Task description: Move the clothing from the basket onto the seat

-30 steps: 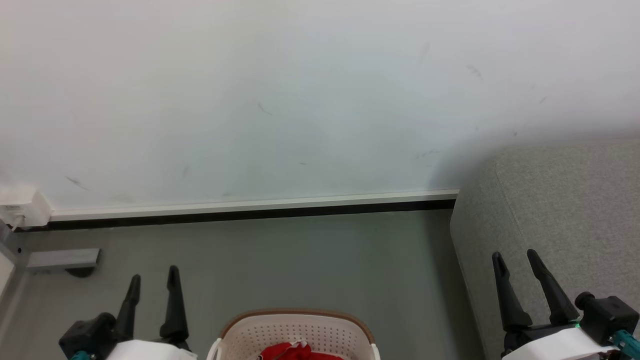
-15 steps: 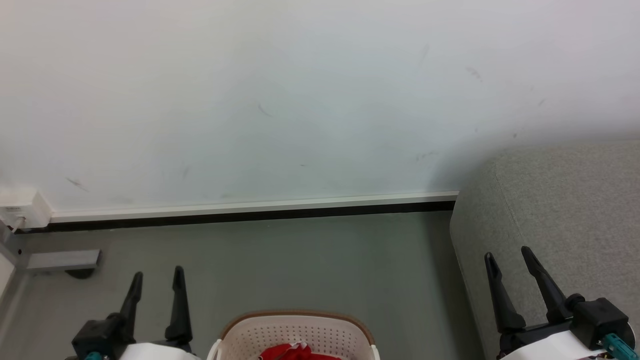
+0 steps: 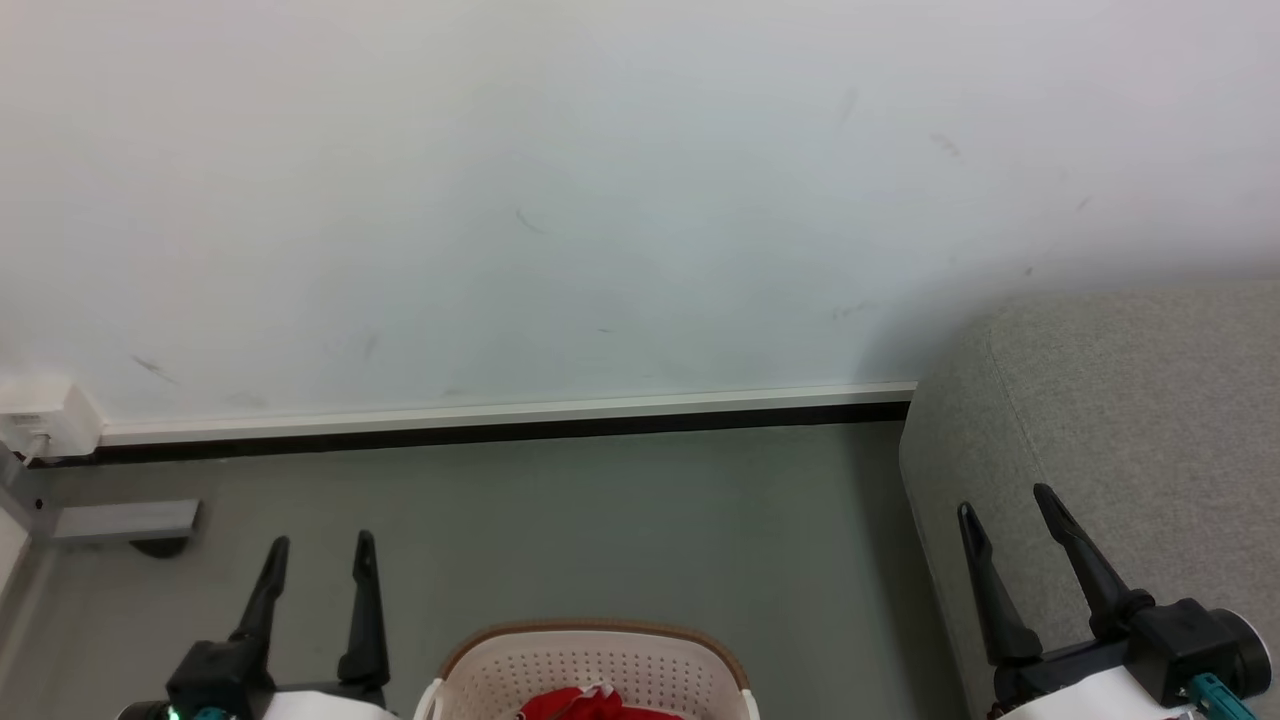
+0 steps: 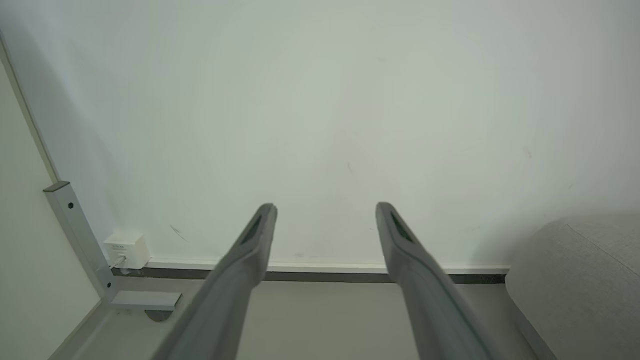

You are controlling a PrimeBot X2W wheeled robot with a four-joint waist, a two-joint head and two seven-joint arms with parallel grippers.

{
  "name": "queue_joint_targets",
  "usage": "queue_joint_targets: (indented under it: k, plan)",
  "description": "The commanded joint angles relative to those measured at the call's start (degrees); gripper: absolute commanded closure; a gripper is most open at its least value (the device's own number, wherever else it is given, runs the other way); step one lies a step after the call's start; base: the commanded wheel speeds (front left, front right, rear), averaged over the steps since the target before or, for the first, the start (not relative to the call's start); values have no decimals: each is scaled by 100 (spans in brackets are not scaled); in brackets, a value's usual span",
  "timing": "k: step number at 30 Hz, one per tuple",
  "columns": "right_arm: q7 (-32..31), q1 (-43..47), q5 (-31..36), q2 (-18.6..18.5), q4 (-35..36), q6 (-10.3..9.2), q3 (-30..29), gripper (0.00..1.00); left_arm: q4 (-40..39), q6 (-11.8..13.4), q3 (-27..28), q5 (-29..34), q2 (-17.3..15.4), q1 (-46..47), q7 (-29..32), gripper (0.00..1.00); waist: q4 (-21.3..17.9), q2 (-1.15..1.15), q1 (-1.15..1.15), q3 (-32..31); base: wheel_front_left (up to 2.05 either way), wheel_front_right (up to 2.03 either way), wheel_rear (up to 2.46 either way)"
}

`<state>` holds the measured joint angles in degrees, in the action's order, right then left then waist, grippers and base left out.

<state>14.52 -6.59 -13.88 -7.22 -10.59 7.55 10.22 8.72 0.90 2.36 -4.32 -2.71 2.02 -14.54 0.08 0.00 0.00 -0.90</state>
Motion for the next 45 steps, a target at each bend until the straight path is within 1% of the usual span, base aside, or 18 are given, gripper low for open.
queue_joint_targets:
  k: [1, 5, 25, 30, 37, 45]
  plan:
    - [34, -30, 101, -13, 41, -11, -9, 0, -28, 17, 1, 138, -43, -21, -33, 0, 4, 0, 0, 0, 0, 0, 0]
    - [79, -24, 220, -8, 56, -12, 5, 0, -31, 34, 4, 277, -42, -49, -69, 0, 6, 0, 0, 1, 0, 0, 0]
    - [71, -30, 25, 43, 62, -12, -20, 0, 46, -35, 33, 111, -34, -6, -64, 0, -23, 0, 0, 43, 0, 0, 0]
    - [71, -65, -17, 61, 86, -12, -44, 0, 70, -73, -11, -24, -33, 30, -64, 0, -62, 0, 0, 96, 0, 0, 0]
    - [71, -115, -42, 59, 124, -12, -76, 0, 158, -166, -102, -196, -33, 134, -64, 0, -146, 0, 0, 219, 0, 0, 0]
    - [71, -340, -166, 81, 296, -12, -41, 0, 184, -216, -164, -212, -32, 384, -63, 0, -333, 0, 0, 691, 0, 0, 0]
